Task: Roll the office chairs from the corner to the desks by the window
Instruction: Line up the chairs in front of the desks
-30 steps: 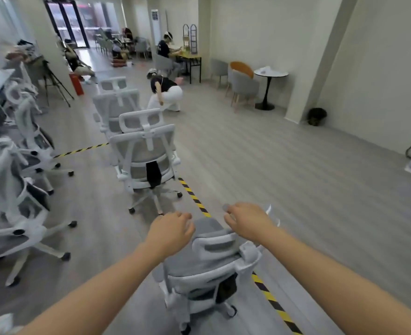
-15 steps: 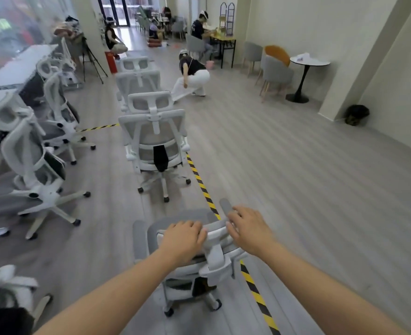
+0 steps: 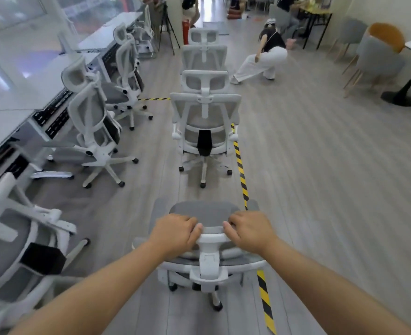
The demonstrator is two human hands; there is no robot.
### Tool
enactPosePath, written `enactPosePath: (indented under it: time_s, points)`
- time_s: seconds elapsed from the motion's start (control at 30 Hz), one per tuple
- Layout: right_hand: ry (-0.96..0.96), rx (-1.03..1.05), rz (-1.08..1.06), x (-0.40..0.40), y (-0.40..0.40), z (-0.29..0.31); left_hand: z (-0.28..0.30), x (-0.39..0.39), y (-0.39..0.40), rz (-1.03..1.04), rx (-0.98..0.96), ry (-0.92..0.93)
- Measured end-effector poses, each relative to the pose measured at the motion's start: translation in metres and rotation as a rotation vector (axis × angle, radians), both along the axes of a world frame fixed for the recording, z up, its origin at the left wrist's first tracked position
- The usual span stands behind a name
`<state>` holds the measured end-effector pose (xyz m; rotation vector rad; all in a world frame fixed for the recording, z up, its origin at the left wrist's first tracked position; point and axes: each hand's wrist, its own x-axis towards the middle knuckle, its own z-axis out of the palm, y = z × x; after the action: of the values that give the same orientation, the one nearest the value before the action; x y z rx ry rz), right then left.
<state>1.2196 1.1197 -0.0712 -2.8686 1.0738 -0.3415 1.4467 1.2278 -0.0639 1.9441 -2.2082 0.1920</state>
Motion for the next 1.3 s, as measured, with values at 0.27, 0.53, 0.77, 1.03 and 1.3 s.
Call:
enactPosePath:
  time_s: [0.27,0.53,0.77,1.03,1.3]
  points:
    - [-0.052,-0.054,0.223,0.025,-0.076,-0.003,0.004,-0.014,-0.028,0.289,-0.015,-0.038]
    - [0.053,-0.038,0.369,0.025,-0.137,0.002,0.015,-0.046,-0.056,0.507,0.052,0.021]
    - [0.082,-0.051,0.459,0.023,-0.168,0.0,0.024,-0.062,-0.072,0.686,0.231,0.025]
    - [-0.056,-0.036,0.657,0.029,-0.216,-0.008,0.025,-0.098,-0.098,0.931,0.256,0.114]
    - [-0.064,-0.09,0.922,0.03,-0.275,-0.005,0.016,-0.158,-0.135,1.171,0.15,0.13]
